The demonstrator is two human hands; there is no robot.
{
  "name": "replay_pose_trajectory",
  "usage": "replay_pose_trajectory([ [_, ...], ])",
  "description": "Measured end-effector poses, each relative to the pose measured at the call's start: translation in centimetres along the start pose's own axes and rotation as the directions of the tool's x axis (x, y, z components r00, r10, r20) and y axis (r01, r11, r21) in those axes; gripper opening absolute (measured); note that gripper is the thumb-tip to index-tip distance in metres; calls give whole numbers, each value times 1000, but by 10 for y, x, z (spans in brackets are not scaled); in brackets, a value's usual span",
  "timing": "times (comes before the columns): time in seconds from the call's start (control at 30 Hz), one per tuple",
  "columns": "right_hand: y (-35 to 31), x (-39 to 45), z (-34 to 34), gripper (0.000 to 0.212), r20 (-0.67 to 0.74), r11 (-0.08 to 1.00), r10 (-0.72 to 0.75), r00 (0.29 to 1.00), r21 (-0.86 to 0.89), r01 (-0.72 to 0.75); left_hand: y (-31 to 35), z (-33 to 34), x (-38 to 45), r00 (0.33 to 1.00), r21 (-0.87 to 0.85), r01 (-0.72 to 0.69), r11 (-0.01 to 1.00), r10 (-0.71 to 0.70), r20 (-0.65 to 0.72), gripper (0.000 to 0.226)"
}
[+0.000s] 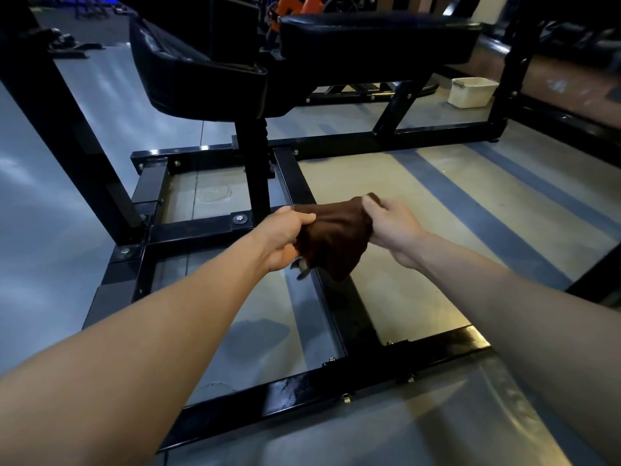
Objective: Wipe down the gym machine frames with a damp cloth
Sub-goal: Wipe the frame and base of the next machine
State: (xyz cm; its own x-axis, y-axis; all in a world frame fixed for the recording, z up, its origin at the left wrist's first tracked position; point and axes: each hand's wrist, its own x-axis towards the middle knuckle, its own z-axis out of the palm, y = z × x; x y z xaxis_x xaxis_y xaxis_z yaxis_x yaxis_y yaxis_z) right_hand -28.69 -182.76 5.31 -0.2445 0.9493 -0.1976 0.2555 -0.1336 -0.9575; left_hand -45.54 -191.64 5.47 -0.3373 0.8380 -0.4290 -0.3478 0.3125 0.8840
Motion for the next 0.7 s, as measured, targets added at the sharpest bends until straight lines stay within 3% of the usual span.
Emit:
replay_pose_trajectory([
  [0.1,-5,-7,-1,16,197,908,289,937,253,-334,1,-4,2,1000,-68,-5,998,7,27,25],
  [0.17,-5,-7,-5,8,215,883,311,926,294,-365,4,-8,4,1000,-94,-5,996,6,15,26],
  [0.23,-8,-4,-10,9,148,925,221,964,281,-255,7,-11,5,1000,-83,-10,996,8,-25,23],
  [0.3,-10,-1,-16,19,52,985,62,997,155,-69,9,-12,6,998,-28,-22,999,20,-61,21],
  [0.37,-8,-1,-13,30,43,999,-43,998,32,42,9,-8,6,996,30,-50,998,52,-74,20],
  [0.5,-3,-7,-8,25,217,997,69,974,14,-74,7,-5,8,985,61,-141,988,146,-90,25],
  [0.57,-1,-1,-15,38,160,994,77,984,60,-87,9,-12,9,975,172,-178,969,197,-101,16],
  [0.63,-3,4,-19,36,63,1000,-9,998,26,8,8,-18,11,963,294,-214,932,252,-98,16],
  [0.7,-6,3,-19,22,48,980,-145,988,-134,150,8,-16,10,952,356,-250,900,295,-78,15],
])
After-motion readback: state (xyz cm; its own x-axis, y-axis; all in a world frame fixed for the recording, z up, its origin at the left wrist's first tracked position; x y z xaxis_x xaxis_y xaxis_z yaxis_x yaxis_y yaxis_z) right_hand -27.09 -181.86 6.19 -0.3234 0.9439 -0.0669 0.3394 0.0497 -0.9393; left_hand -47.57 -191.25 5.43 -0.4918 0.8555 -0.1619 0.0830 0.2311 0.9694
